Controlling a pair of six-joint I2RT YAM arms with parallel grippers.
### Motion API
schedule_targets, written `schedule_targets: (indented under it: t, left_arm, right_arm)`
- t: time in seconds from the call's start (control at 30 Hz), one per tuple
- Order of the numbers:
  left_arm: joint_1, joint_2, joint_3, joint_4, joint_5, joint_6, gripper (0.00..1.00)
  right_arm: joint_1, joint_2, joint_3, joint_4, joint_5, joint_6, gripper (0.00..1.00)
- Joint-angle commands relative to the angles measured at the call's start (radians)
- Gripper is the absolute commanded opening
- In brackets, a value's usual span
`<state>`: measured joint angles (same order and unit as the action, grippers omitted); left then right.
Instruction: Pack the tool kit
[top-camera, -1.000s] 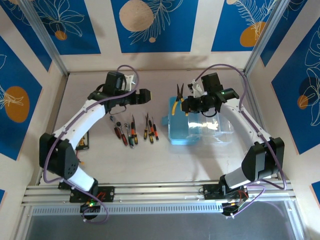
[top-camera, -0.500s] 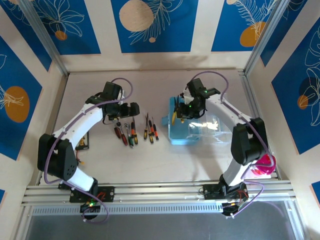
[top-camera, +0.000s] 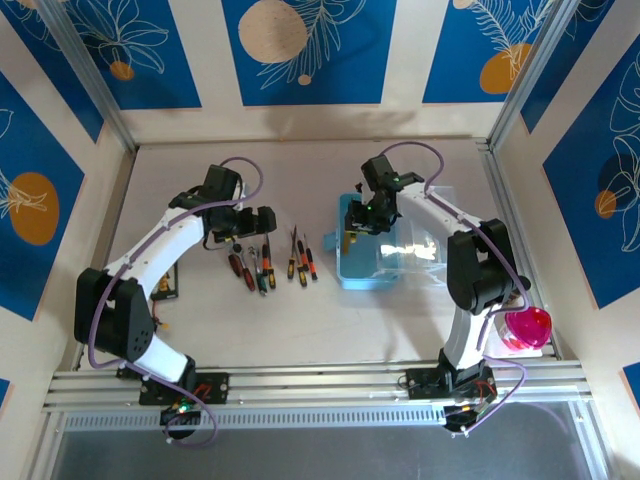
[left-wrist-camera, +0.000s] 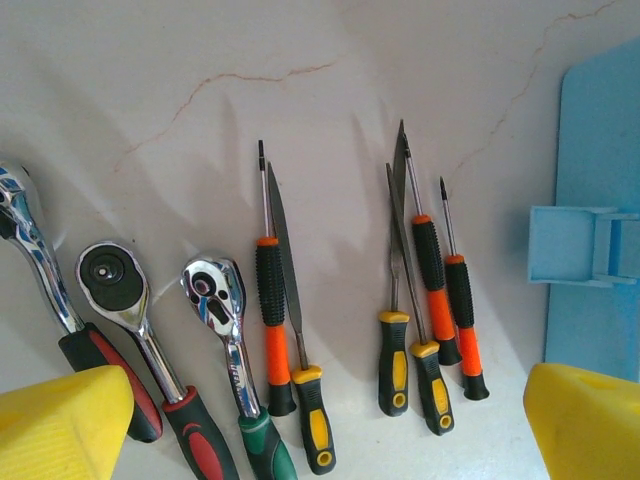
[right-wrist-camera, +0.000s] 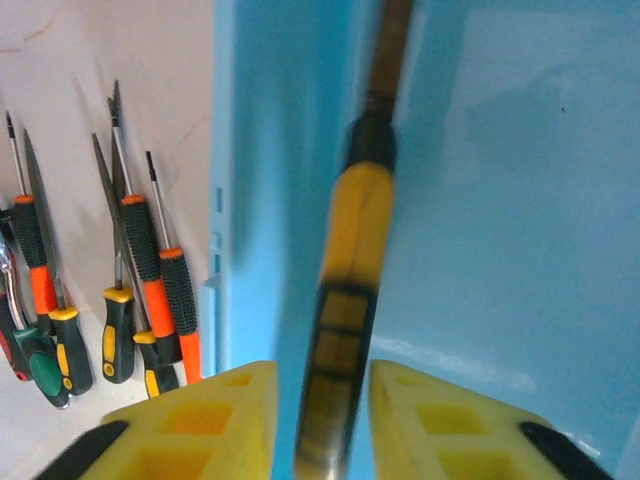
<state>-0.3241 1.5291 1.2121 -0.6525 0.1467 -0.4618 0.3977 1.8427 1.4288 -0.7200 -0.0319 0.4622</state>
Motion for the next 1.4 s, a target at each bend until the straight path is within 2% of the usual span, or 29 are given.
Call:
schedule_targets:
  t: [0.0,0.17,0.27,0.3,0.47,0.5,0.63,0.7,0.83,1.03,1.37]
  left_arm:
    - [0.016,-0.027,-0.009,-0.026,-0.01,0.005,1.0]
    - [0.018,-0.03,-0.012,-0.034,-0.011,0.009,1.0]
    - [0.02,-0.033,-0.019,-0.061,-0.037,0.017,1.0]
    - [0.02,-0.029,-0.023,-0.076,-0.056,0.021,1.0]
    - [0.02,-0.011,-0.057,-0.161,-0.166,0.008,1.0]
    - [0.021,-0.009,-0.071,-0.167,-0.19,-0.003,1.0]
    - [0.043,0.015,-0.124,-0.147,-0.227,-0.047,0.99]
    - [0.057,0.043,-0.136,-0.131,-0.24,-0.058,0.96]
    - [0.081,0.109,-0.117,-0.123,-0.334,-0.044,0.88]
    - [0.118,0.183,-0.072,-0.105,-0.333,-0.02,0.74]
    - [0.129,0.268,-0.028,-0.033,-0.269,0.005,0.73]
  right_arm:
    - [0.007,0.012,0.05,-0.012,0.011,0.01,0.34]
    - [0.012,0.004,0.091,-0.054,0.03,-0.005,0.41]
    - [0.02,-0.02,0.117,-0.089,0.046,-0.021,0.49]
    - [0.024,-0.034,0.126,-0.099,0.049,-0.028,0.54]
    - [0.059,-0.11,0.147,-0.125,0.042,-0.094,0.95]
    - [0.069,-0.124,0.149,-0.128,0.033,-0.11,0.99]
    - [0.092,-0.147,0.144,-0.13,0.026,-0.136,0.99]
    - [0.096,-0.143,0.139,-0.13,0.018,-0.14,0.99]
    - [0.101,-0.138,0.115,-0.118,0.011,-0.136,0.99]
    - [0.101,-0.123,0.111,-0.113,0.004,-0.135,0.99]
    - [0.094,-0.102,0.143,-0.127,0.004,-0.147,0.99]
